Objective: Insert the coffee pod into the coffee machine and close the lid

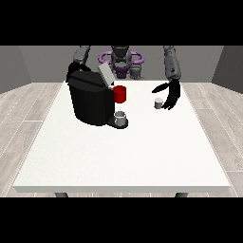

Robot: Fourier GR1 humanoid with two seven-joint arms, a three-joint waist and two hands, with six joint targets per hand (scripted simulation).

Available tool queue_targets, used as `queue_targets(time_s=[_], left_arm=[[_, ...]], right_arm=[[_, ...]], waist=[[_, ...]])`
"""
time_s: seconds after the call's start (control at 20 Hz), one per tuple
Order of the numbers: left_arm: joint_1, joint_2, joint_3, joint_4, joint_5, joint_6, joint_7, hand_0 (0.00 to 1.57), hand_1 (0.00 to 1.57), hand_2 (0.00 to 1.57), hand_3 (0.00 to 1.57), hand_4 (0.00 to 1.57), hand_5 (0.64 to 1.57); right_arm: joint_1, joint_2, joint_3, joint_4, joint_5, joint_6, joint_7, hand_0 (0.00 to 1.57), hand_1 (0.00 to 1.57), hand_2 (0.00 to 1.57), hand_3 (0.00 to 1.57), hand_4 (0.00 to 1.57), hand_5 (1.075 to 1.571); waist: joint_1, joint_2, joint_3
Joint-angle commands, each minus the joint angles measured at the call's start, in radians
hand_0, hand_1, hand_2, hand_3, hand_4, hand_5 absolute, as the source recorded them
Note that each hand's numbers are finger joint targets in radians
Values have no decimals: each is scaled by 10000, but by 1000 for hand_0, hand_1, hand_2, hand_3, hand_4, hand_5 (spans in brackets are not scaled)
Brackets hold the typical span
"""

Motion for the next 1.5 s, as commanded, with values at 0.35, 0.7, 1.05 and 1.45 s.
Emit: queue_targets(time_s=[0.35, 0.7, 1.05, 1.45], left_arm=[[-562, 469, -175, 1147, -1339, 1254, -999, 673, 673, 809, 551, 0, 1571], [-876, 233, -68, 1733, -1737, 2020, -1116, 824, 824, 972, 737, 389, 1571], [-929, 472, -447, 2127, -2562, 2551, -1618, 970, 970, 1054, 793, 319, 1571], [-1894, 270, -603, 1687, -2617, 1536, -1719, 1468, 1468, 1468, 1414, 607, 1571]], right_arm=[[10, -342, -110, -108, -233, 443, -421, 0, 0, 0, 0, 520, 1571], [363, 86, 273, -294, -124, 155, 45, 0, 0, 0, 0, 500, 1571], [-448, -291, -379, -15, -724, 339, -368, 0, 0, 0, 0, 487, 1571], [-195, -22, -409, 916, -597, 57, -588, 0, 0, 0, 0, 429, 1571]], waist=[[-485, 500, -3], [-479, 66, -3], [-364, 845, -1], [-133, 0, 4]])
